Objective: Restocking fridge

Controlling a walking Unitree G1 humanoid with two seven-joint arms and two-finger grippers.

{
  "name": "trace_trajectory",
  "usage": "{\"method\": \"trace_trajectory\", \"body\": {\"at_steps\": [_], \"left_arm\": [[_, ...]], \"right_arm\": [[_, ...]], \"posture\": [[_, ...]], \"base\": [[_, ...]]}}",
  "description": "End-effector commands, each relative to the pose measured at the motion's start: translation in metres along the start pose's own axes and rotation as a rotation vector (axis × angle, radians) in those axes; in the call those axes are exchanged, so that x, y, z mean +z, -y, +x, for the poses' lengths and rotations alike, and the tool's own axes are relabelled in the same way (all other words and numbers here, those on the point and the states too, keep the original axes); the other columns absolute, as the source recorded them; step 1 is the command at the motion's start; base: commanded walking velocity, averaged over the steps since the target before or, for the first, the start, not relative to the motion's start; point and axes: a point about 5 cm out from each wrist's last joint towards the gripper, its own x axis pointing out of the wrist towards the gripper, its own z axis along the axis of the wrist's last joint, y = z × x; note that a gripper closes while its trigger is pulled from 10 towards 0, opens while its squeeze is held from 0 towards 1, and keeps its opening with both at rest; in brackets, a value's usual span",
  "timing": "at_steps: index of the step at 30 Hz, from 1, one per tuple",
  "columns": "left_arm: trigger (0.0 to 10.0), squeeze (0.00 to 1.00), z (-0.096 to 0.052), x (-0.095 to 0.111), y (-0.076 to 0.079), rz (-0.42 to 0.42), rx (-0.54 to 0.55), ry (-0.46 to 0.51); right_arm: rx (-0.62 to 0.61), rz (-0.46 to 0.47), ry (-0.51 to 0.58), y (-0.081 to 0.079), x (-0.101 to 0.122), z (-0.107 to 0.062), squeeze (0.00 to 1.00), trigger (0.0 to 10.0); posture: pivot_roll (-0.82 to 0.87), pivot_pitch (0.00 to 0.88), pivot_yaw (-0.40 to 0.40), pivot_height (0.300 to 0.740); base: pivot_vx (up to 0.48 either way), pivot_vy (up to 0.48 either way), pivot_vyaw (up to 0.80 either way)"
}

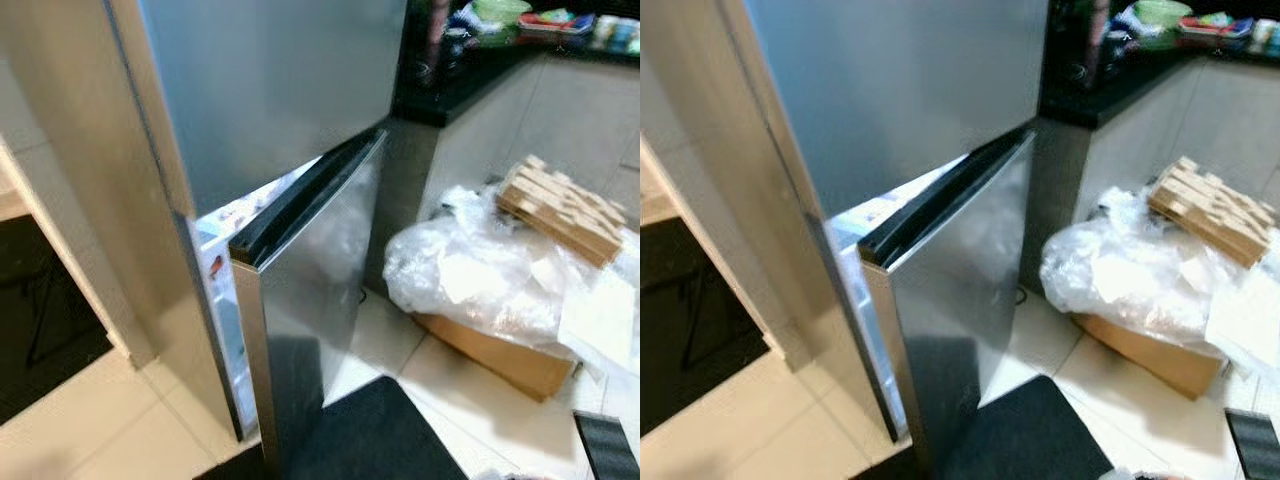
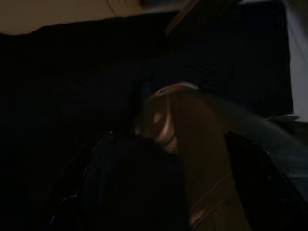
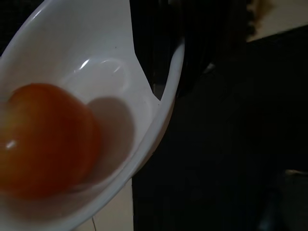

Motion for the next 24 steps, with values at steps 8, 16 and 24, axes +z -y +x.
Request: {"method": "trace_trajectory", "body": {"at_steps": [8, 16, 24], "left_arm": [[10.0, 0.00, -0.001, -0.003, -0.002, -0.005, 0.012, -0.013], [10.0, 0.00, -0.002, 0.005, -0.007, 0.017, 0.031, 0.017], [10.0, 0.00, 0.003, 0.017, -0.004, 0.053, 0.023, 0.037]], "right_arm": [[-0.016, 0.004, 0.036, 0.003, 0.010, 0.000, 0.00, 10.0], [-0.018, 0.003, 0.035, 0.005, 0.009, 0.000, 0.00, 10.0], [-0.021, 0.002, 0.038, 0.006, 0.010, 0.000, 0.00, 10.0]], "posture": [[-0.03, 0.000, -0.022, 0.740], [-0.03, 0.000, -0.022, 0.740], [-0.03, 0.000, -0.022, 0.740]], "base": [[-0.177, 0.000, 0.00], [0.000, -0.049, 0.00], [0.000, -0.467, 0.00]]}}
